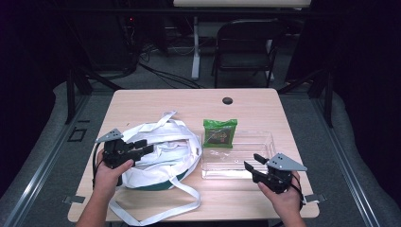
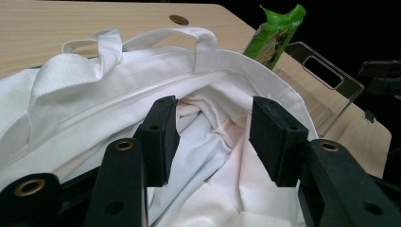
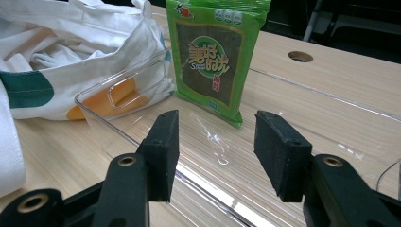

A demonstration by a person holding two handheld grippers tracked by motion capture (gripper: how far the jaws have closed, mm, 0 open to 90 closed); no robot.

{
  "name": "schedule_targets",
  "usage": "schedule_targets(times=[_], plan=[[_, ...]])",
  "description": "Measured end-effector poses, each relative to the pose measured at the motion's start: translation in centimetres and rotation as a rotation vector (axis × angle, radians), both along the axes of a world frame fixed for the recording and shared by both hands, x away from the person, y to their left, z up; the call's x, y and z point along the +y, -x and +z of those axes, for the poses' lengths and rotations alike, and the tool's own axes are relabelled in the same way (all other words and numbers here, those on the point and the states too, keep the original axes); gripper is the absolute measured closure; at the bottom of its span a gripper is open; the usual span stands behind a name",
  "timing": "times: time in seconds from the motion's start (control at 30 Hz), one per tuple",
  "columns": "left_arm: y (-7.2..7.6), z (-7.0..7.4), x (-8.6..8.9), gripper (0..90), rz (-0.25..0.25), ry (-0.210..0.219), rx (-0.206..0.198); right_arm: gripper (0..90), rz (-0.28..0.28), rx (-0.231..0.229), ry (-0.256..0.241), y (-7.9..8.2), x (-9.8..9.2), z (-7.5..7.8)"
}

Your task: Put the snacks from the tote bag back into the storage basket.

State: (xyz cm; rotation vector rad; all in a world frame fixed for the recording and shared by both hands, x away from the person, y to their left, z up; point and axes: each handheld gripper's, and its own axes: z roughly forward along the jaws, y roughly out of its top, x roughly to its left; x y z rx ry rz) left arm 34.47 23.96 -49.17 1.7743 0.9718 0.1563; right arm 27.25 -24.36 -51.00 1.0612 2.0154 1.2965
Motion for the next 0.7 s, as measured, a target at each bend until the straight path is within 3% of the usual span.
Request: schedule_targets(times=[0.2,0.7], plan=[[0.1,0.0,-0.1,51.7,0.002,-0.002,0.0,50.6,0.003,-0.02,0.002,0.2,0.3,-0.4],[0.0,-0.3,-0.2,51.8,0.006,-0.015,0.007,50.6,0.045,-0.01,0.015,0.2,1.2,-0.8]])
